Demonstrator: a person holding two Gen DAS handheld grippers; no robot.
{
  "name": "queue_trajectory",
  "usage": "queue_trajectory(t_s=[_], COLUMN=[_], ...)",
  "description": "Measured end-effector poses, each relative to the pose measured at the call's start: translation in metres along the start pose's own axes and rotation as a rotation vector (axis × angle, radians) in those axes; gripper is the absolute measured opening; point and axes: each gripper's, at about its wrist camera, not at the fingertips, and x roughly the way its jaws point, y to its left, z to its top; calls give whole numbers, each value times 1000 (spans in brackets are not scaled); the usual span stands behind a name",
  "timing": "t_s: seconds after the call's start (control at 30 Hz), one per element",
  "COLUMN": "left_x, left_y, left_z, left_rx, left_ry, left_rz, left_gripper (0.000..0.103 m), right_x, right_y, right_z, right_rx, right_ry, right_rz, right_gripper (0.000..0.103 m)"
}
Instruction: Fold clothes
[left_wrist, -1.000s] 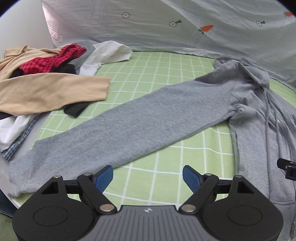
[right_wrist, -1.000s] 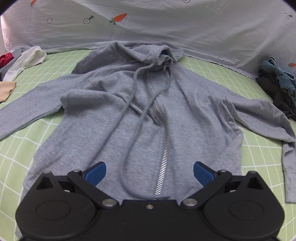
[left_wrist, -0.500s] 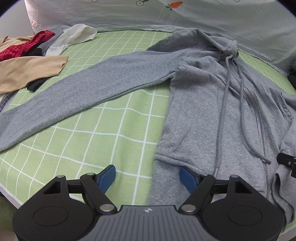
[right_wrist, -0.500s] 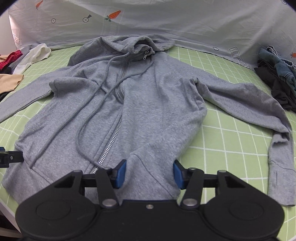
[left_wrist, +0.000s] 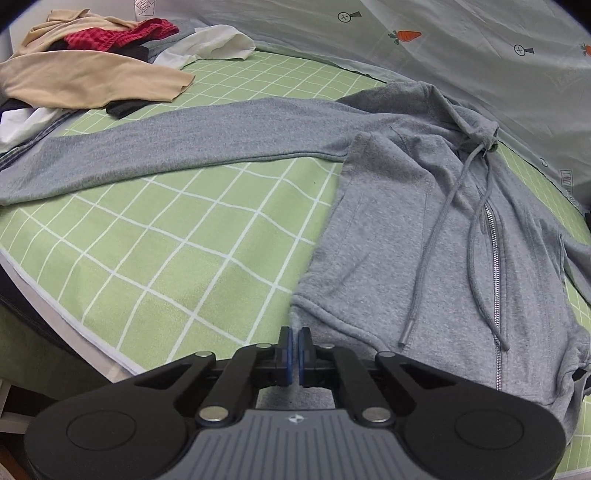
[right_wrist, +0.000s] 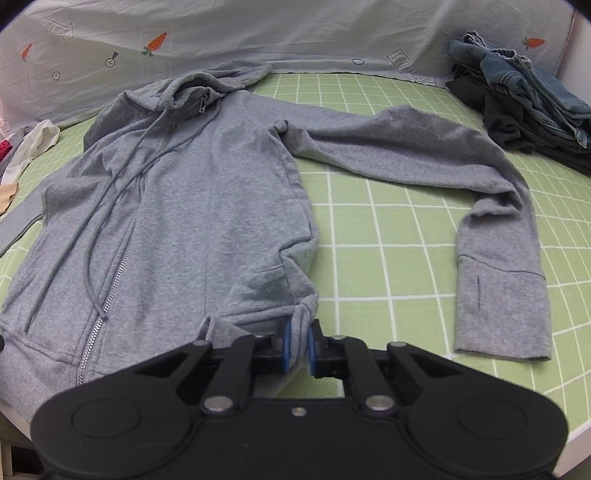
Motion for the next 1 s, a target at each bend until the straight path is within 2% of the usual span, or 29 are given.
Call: queue_trajectory(t_s=[0.13, 0.2, 0.33, 0.37, 0.4, 0.47, 0.57, 0.63, 0.7, 0.8, 0.83, 0.87, 0.9, 0.93, 1.0], left_x=[-8, -9, -5, -5, -3, 0, 3, 5, 5, 0, -3, -5, -8, -10, -12], left_y=[-4, -8, -10, -9, -7, -7, -8, -9, -9, -12, -13, -14, -15, -15, -23], left_z=[-5, -4, -1, 0, 1, 2, 4, 4, 5, 13, 19, 25, 32, 38, 48], left_rx=[39, 72, 112, 113, 113, 119, 136, 148, 151, 149, 151, 148, 136, 124, 116], left_ry=[0, -3, 12, 16, 22, 35, 48, 52, 54, 5, -17, -35, -56, -77, -103], left_rz=[25, 42, 50, 47, 45, 42, 40, 42, 48, 117, 145, 158, 151, 141, 114], left_gripper=[4, 4, 4, 4, 4, 4, 4, 4, 7, 15, 28, 44, 50, 56, 60], right_x=[-3, -9, -19, -22, -24, -17, 1, 3, 2, -1, -2, -5, -8, -10, -15], right_y=[-4, -7, -13, -15, -16, -18, -16, -19, -23, -26, -28, -31, -36, -41, -51], right_z=[1, 6, 16, 18, 20, 19, 9, 2, -3, 1, 3, 5, 8, 12, 18], right_rx=[3, 32, 92, 107, 122, 150, 148, 143, 141, 164, 170, 182, 194, 206, 230], right_ry=[-15, -45, -106, -121, -136, -111, -30, -14, -15, -11, -17, -33, -54, -76, -119], right_rz=[-9, -6, 2, 4, 6, 21, -13, -12, -1, 15, 15, 16, 4, -8, -33], right_gripper=[15, 29, 30, 35, 43, 49, 48, 31, 25, 26, 28, 35, 45, 48, 49])
